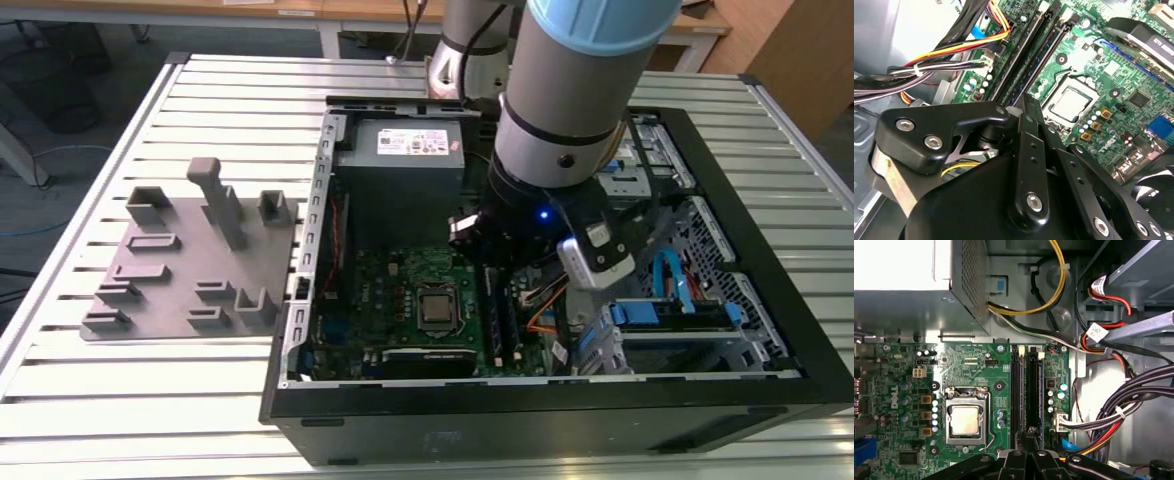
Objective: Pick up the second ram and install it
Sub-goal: 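Insert the second ram into the second slot, then press down the second ram until it locks into place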
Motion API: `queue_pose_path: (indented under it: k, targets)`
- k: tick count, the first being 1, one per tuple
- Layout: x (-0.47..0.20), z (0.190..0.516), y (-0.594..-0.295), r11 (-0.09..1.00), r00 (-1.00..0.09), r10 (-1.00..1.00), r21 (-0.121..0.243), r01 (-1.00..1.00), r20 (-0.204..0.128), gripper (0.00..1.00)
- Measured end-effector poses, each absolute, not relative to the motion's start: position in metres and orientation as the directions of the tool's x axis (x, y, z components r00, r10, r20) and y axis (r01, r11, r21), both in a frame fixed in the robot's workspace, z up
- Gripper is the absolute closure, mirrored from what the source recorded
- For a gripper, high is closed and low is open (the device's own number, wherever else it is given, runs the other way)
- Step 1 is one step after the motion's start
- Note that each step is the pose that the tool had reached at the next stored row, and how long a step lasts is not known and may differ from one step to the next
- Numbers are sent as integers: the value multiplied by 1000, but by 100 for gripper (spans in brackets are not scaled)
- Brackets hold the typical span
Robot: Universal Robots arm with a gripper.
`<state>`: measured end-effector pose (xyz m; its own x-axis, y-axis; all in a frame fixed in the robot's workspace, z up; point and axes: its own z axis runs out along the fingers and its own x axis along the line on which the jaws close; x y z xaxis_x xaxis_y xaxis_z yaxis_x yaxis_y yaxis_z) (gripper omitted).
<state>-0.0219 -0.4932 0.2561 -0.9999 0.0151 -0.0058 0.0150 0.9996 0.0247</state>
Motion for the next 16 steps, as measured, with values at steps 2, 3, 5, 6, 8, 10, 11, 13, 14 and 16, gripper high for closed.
queue_pose_path:
  k: [2,3,5,6,8,10,11,13,14,16]
  targets:
    - [-22,256,-493,1000,-1000,15,24,15,-6,89]
    - [-22,256,-493,1000,-1000,15,24,15,-6,89]
    - [-22,257,-493,1000,-1000,15,24,15,-6,89]
    - [-22,257,-493,1000,-1000,15,24,15,-6,89]
    - [-22,257,-493,1000,-1000,15,24,15,-6,89]
    - [-22,257,-493,1000,-1000,15,24,15,-6,89]
    - [-22,256,-492,1000,-1000,15,24,15,-6,89]
    - [-22,254,-489,1000,-1000,15,27,15,-6,89]
    - [-22,254,-487,999,-1000,15,29,15,-6,89]
    - [-22,251,-482,999,-1000,15,33,15,-6,89]
